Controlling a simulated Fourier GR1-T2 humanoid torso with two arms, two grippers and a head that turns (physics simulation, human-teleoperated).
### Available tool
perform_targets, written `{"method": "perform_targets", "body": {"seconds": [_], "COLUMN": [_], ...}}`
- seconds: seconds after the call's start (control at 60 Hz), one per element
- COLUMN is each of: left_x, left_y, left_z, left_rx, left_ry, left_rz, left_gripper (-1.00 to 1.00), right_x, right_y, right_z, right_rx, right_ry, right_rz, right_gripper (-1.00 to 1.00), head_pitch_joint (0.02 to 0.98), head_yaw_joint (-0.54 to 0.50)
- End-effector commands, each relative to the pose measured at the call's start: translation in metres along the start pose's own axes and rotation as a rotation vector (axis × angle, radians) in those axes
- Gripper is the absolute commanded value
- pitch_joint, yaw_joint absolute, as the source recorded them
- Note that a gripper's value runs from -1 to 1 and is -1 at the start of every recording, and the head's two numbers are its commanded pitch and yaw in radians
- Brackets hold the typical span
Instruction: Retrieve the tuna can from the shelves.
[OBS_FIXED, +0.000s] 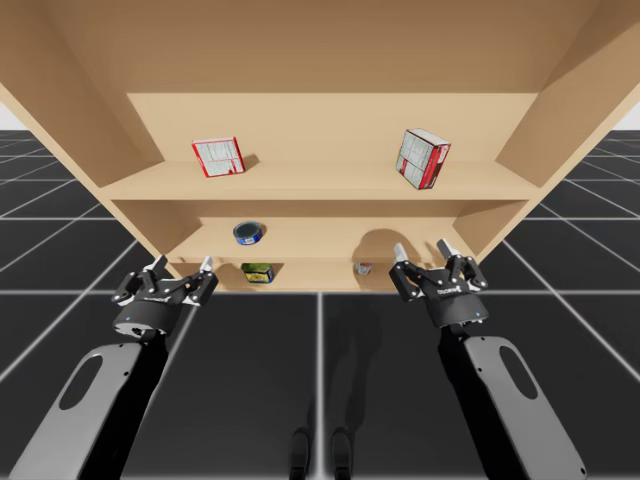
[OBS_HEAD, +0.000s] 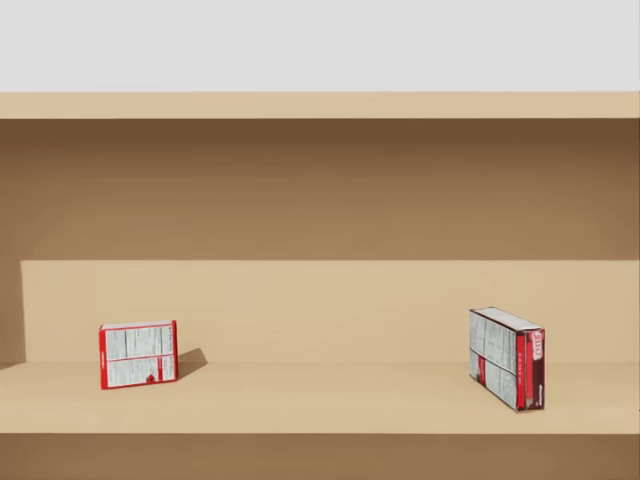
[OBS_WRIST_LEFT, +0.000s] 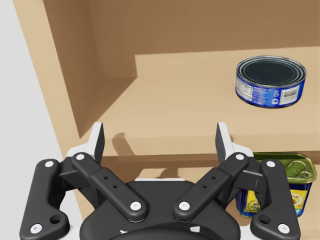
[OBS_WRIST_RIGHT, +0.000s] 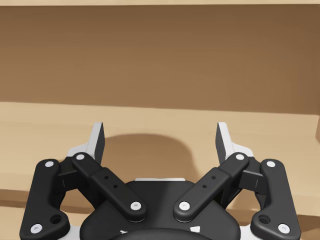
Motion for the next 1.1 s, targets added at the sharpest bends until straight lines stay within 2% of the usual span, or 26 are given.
{"method": "perform_targets", "body": {"seconds": [0.017,0.05,0.083,0.167,0.217,0.467,0.6,0.8,0.9,0.933,1.0,1.067,1.1], "left_x": [-0.0001,-0.0001,-0.0001,-0.0002,-0.0004,-0.0008,-0.0007,0.0000,0.0011,0.0023,0.0030,0.0064,0.0079], "left_y": [0.0010,0.0011,0.0015,0.0019,0.0019,0.0030,0.0036,0.0039,0.0044,0.0047,0.0046,0.0023,0.0012], "left_z": [-0.0003,-0.0004,-0.0004,-0.0005,-0.0006,-0.0015,-0.0020,-0.0020,-0.0019,-0.0009,0.0000,0.0028,0.0039], "left_rx": [0.002,0.002,0.002,0.002,0.001,-0.009,-0.014,-0.018,-0.027,-0.039,-0.036,-0.056,-0.056], "left_ry": [-0.003,-0.003,-0.003,-0.003,-0.003,0.000,0.001,-0.003,-0.001,-0.001,-0.005,-0.009,-0.013], "left_rz": [-0.003,-0.003,-0.003,-0.002,-0.003,0.001,0.008,0.011,0.032,0.056,0.054,0.075,0.071], "left_gripper": [-1.00,-1.00,-1.00,-1.00,-1.00,-1.00,-1.00,-1.00,-1.00,-1.00,-1.00,-1.00,-1.00], "right_x": [-0.0006,-0.0006,0.0002,0.0011,0.0010,0.0007,0.0006,-0.0003,-0.0009,-0.0008,-0.0008,-0.0009,-0.0011], "right_y": [0.0005,-0.0001,-0.0009,-0.0032,-0.0041,-0.0032,-0.0036,-0.0024,-0.0019,-0.0024,-0.0034,-0.0043,-0.0046], "right_z": [0.0010,0.0007,0.0004,-0.0011,-0.0016,-0.0020,-0.0021,-0.0024,-0.0030,-0.0032,-0.0034,-0.0036,-0.0038], "right_rx": [-0.048,-0.041,-0.034,-0.027,-0.027,-0.025,-0.026,-0.021,-0.023,-0.029,-0.034,-0.040,-0.041], "right_ry": [-0.016,-0.017,-0.016,-0.003,0.011,0.016,0.021,0.033,0.038,0.036,0.037,0.038,0.039], "right_rz": [0.001,0.003,-0.015,0.001,-0.011,-0.005,-0.005,-0.006,-0.001,0.001,-0.002,-0.005,-0.005], "right_gripper": [-1.00,-1.00,-1.00,-1.00,-1.00,-1.00,-1.00,-1.00,-1.00,-1.00,-1.00,-1.00,-1.00], "head_pitch_joint": [0.083,0.086,0.098,0.131,0.162,0.293,0.372,0.487,0.538,0.549,0.554,0.558,0.559], "head_yaw_joint": [0.00,0.00,0.00,0.00,0.00,0.04,0.09,0.24,0.30,0.31,0.32,0.32,0.32]}}
